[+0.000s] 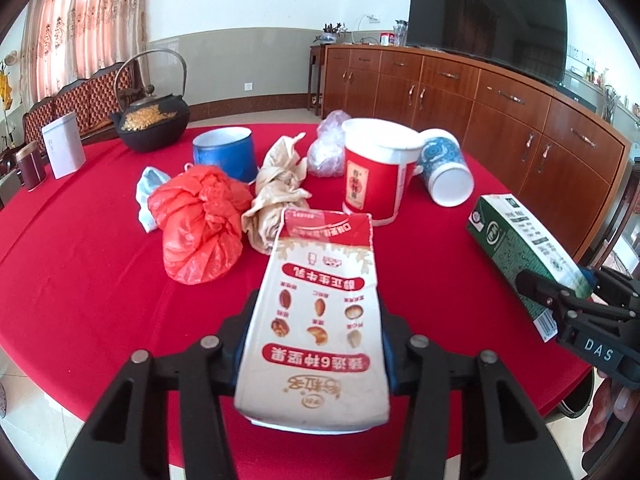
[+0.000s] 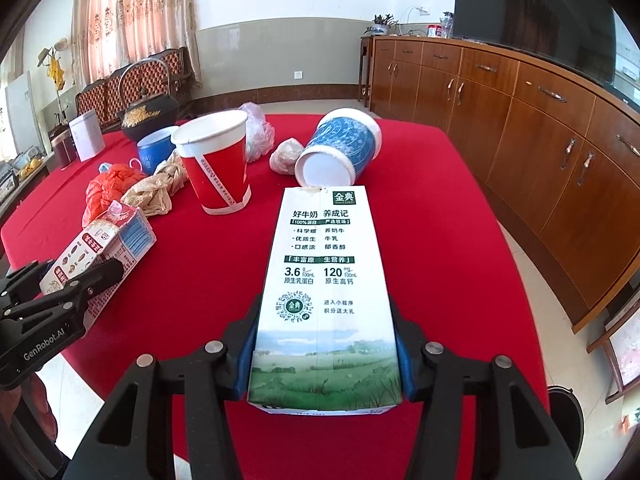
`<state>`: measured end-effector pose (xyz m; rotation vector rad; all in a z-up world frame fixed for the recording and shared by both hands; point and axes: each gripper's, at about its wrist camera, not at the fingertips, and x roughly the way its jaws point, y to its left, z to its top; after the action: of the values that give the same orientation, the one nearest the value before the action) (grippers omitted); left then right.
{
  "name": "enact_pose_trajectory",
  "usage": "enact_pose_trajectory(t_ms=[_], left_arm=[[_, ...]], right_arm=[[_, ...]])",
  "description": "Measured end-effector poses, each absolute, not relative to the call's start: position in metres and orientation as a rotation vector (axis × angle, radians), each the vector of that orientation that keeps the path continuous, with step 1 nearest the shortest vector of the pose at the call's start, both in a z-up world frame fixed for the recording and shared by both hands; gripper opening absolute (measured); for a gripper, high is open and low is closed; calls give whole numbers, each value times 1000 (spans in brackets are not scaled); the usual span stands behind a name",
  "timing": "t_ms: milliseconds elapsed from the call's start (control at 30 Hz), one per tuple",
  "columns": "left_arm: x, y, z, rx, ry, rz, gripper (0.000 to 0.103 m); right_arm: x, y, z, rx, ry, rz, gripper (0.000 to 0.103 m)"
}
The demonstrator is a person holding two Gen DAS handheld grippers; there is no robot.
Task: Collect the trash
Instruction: 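Carry both cartons over the black bin and open both tools to drop them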
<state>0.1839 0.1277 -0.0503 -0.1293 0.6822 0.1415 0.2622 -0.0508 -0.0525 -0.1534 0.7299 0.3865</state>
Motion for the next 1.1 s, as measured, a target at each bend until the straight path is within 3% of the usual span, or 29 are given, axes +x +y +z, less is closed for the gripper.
enact_pose_trajectory(t_ms=[1100], left_arm=[[164, 0, 3, -18, 602, -96, 51]], right_arm=[[187, -201, 6, -62, 611, 230, 56]])
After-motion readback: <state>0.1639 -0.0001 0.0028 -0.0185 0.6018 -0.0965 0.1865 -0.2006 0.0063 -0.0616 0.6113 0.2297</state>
